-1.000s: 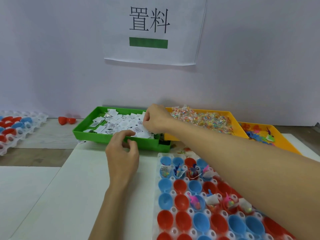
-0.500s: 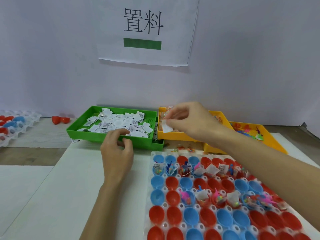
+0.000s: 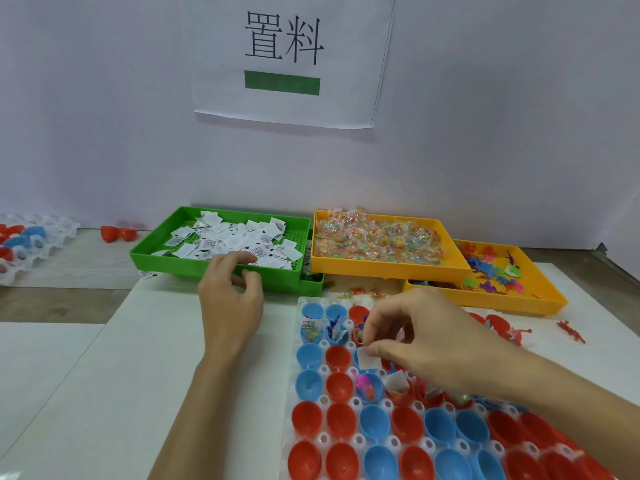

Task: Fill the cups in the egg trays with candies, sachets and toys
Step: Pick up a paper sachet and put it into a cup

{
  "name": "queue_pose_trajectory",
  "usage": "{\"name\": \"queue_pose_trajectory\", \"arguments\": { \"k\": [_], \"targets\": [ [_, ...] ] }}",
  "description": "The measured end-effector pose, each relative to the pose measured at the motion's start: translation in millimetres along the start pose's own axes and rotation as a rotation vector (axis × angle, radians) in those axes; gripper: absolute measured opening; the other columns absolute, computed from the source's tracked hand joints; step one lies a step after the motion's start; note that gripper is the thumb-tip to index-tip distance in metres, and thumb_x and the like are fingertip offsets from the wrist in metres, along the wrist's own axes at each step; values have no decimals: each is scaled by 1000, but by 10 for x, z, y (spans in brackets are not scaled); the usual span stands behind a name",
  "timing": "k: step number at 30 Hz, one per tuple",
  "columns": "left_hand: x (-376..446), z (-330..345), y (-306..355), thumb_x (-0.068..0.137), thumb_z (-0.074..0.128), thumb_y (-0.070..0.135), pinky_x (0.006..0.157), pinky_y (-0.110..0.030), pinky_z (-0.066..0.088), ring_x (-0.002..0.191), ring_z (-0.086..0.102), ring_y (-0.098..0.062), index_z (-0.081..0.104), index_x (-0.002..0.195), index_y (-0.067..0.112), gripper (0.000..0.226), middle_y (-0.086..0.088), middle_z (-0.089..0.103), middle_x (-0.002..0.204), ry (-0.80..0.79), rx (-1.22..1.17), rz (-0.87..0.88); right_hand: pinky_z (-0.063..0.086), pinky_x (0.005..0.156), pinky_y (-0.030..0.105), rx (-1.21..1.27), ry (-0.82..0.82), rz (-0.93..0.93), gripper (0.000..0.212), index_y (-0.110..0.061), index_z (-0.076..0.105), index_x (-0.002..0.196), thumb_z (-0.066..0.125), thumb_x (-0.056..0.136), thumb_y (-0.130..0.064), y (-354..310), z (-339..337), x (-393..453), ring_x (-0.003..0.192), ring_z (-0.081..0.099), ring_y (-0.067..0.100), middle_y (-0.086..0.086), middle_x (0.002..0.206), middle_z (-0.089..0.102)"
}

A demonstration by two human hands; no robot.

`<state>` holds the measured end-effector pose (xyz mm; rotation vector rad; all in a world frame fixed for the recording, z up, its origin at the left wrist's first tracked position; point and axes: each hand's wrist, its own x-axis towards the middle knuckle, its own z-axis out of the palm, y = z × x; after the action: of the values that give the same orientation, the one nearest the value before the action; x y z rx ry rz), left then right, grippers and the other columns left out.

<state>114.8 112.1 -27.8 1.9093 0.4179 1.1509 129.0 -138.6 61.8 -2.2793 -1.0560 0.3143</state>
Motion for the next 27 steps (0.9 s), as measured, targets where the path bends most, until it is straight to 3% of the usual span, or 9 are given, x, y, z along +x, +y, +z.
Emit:
{"name": "queue_pose_trajectory", "arguments": {
  "k": [5, 9, 13, 23, 27],
  "targets": [
    [3, 5, -2, 84, 55, -8, 60, -9, 41, 67, 56, -2, 66, 90, 17, 28, -3, 62, 96, 2, -6, -2, 52, 75, 15, -62, -72, 2, 14, -31, 72, 77, 76, 87, -23, -20, 43, -14, 80, 65, -1, -23, 80, 69],
    [3, 8, -10, 84, 55, -7, 60, -8, 40, 67, 56, 0, 67, 91, 17, 27, -3, 62, 96, -1, 2, -3, 50, 74, 11, -99, -136, -5, 20, -35, 69, 74, 75, 88, -22, -46, 34, -22, 78, 66, -3, -25, 79, 69],
    [1, 8, -13, 84, 55, -7, 61, -6, 39, 67, 56, -1, 65, 89, 21, 30, -1, 61, 95, 1, -4, 8, 50, 73, 11, -116, -144, -8, 20, -36, 69, 74, 75, 88, -23, -74, -3, -22, 79, 66, -4, -24, 79, 69],
    [-1, 8, -17, 84, 56, -6, 61, -7, 40, 70, 57, -6, 65, 90, 22, 30, -1, 62, 96, -6, -5, 4, 53, 87, 22, -165, -156, -11, 8, -32, 73, 84, 74, 88, -25, -96, -11, -1, 87, 63, -9, -24, 83, 69],
    [-4, 6, -16, 84, 56, -6, 61, -7, 40, 65, 57, -7, 65, 89, 21, 29, -1, 62, 96, -3, -1, 5, 54, 88, 19, -162, -194, 4, 7, -29, 75, 91, 76, 87, -24, -81, -10, -10, 84, 64, -12, -22, 84, 72]
  ]
}}
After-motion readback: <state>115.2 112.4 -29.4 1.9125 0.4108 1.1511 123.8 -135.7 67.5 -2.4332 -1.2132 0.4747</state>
